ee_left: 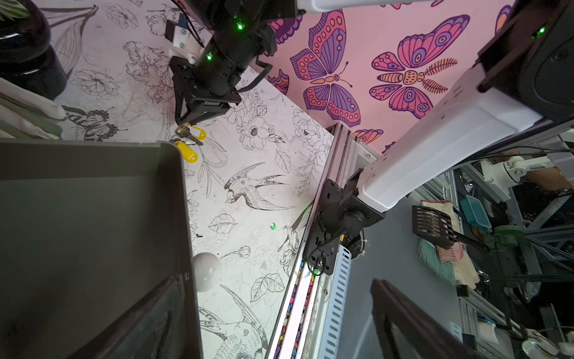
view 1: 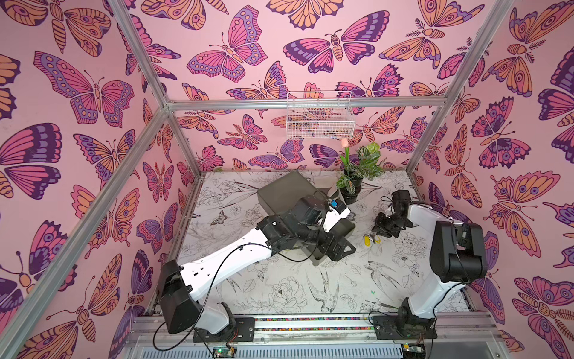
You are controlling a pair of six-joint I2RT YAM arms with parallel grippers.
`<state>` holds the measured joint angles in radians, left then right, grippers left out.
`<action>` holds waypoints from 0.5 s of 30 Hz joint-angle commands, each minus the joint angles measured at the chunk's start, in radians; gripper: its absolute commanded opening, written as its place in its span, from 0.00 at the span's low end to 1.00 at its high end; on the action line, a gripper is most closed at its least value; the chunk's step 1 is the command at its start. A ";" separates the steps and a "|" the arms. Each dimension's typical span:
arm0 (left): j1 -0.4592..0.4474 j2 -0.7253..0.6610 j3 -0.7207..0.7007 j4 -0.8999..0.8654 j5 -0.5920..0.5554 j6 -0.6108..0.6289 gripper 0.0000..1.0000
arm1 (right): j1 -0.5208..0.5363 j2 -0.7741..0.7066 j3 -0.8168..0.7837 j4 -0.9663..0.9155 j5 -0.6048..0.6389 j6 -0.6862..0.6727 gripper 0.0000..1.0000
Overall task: Take the keys out of the drawer
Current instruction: Place the key at the center of the board.
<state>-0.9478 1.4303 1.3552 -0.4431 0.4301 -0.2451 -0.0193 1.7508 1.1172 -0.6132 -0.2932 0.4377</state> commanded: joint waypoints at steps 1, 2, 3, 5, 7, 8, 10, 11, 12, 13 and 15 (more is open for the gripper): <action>0.020 -0.070 -0.037 0.000 -0.053 0.016 1.00 | -0.004 -0.106 0.001 -0.057 -0.005 0.015 0.35; 0.027 -0.090 -0.048 0.000 -0.065 0.011 1.00 | -0.001 -0.136 -0.006 -0.065 -0.010 0.020 0.35; 0.034 -0.107 -0.060 0.001 -0.073 0.005 1.00 | 0.002 -0.167 -0.013 -0.076 -0.020 0.026 0.35; 0.053 -0.146 -0.089 0.000 -0.083 -0.006 1.00 | 0.012 -0.240 -0.031 -0.099 -0.029 0.041 0.37; 0.067 -0.213 -0.117 0.000 -0.096 -0.007 1.00 | 0.029 -0.308 -0.052 -0.123 -0.030 0.054 0.40; 0.074 -0.237 -0.133 0.000 -0.102 -0.006 1.00 | 0.041 -0.346 -0.062 -0.135 -0.035 0.059 0.42; 0.092 -0.278 -0.159 0.001 -0.114 -0.010 1.00 | 0.061 -0.415 -0.076 -0.165 -0.047 0.074 0.45; 0.099 -0.298 -0.171 0.000 -0.121 -0.018 1.00 | 0.069 -0.447 -0.079 -0.180 -0.052 0.081 0.46; 0.110 -0.319 -0.185 -0.001 -0.130 -0.027 1.00 | 0.077 -0.484 -0.084 -0.196 -0.063 0.088 0.48; 0.122 -0.333 -0.197 -0.001 -0.139 -0.040 1.00 | 0.087 -0.520 -0.087 -0.210 -0.072 0.098 0.49; 0.148 -0.353 -0.210 -0.004 -0.140 -0.068 1.00 | 0.104 -0.588 -0.097 -0.235 -0.094 0.118 0.52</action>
<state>-0.8295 1.0992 1.1770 -0.4431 0.3180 -0.2737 0.0650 1.2346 1.0332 -0.7658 -0.3477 0.5137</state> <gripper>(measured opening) 0.997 0.511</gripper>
